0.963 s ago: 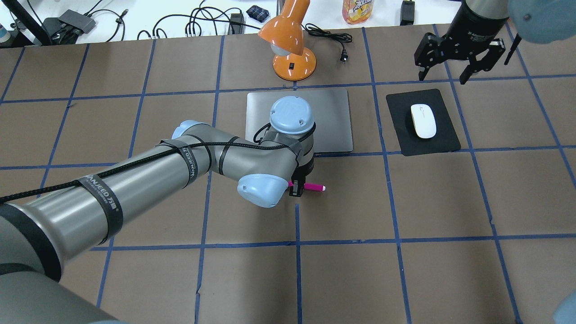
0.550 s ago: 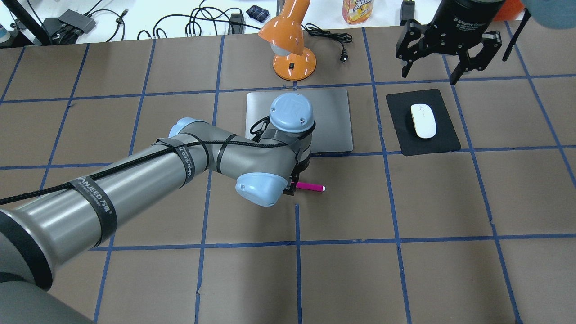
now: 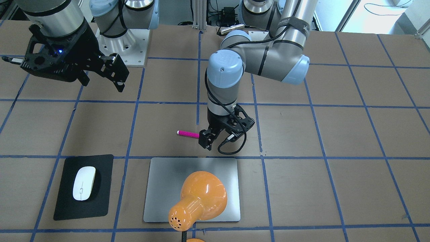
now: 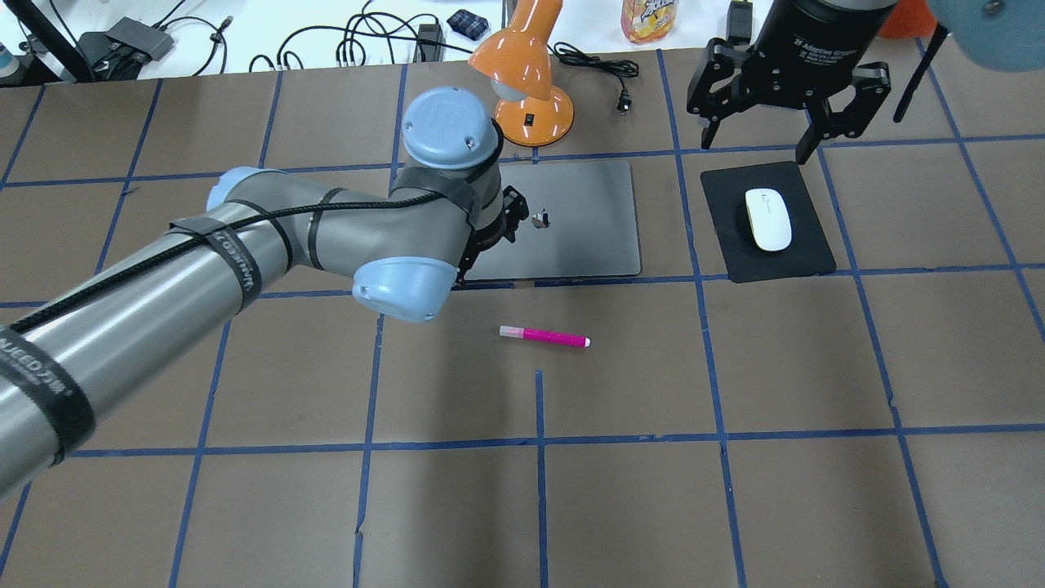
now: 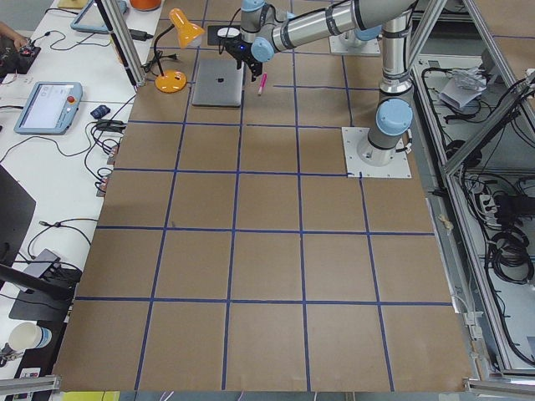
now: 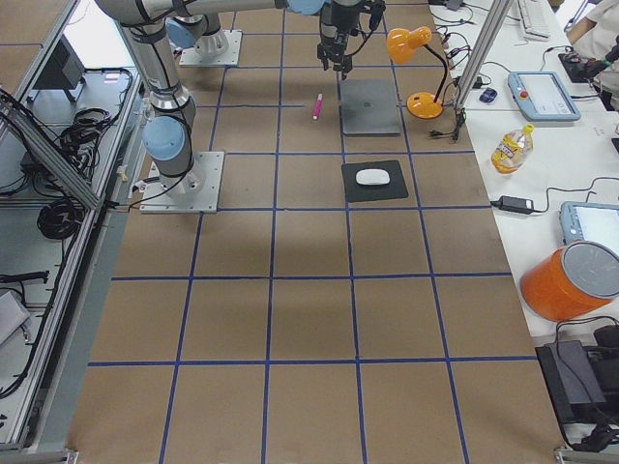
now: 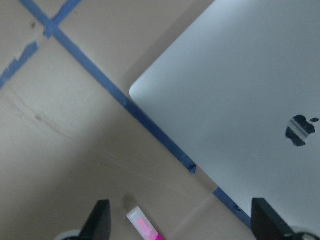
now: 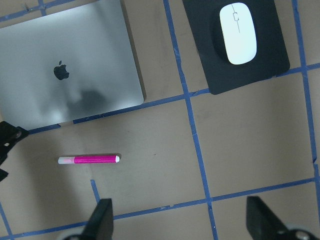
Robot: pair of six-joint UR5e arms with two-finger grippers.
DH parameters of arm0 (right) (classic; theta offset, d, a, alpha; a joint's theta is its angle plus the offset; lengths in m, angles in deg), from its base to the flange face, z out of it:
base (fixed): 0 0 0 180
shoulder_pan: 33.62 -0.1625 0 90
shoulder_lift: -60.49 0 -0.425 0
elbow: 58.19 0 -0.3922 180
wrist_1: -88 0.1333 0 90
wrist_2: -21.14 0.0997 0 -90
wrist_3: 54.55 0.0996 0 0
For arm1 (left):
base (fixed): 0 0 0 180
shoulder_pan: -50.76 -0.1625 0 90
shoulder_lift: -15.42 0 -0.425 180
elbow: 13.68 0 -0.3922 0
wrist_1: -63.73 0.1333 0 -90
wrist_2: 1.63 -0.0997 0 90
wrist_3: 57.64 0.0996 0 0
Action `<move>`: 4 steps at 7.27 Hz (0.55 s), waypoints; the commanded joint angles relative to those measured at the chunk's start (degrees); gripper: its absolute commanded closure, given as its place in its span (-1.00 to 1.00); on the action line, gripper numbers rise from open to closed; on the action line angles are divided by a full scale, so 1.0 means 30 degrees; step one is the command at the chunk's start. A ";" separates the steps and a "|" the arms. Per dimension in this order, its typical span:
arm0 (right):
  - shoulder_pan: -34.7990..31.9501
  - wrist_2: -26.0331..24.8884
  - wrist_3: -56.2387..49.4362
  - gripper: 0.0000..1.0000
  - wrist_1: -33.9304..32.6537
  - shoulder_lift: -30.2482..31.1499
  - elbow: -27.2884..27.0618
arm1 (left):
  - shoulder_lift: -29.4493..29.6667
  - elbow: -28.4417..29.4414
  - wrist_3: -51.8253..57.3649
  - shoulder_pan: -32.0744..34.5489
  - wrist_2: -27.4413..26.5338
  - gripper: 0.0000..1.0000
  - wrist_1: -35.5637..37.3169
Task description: Place pen and mouse around notebook
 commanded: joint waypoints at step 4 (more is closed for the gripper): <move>-0.0027 -0.0171 -0.0865 -1.00 -0.0093 -0.0055 0.0073 | -0.3884 0.0185 1.6816 -0.5633 -0.0301 -1.00 -0.5400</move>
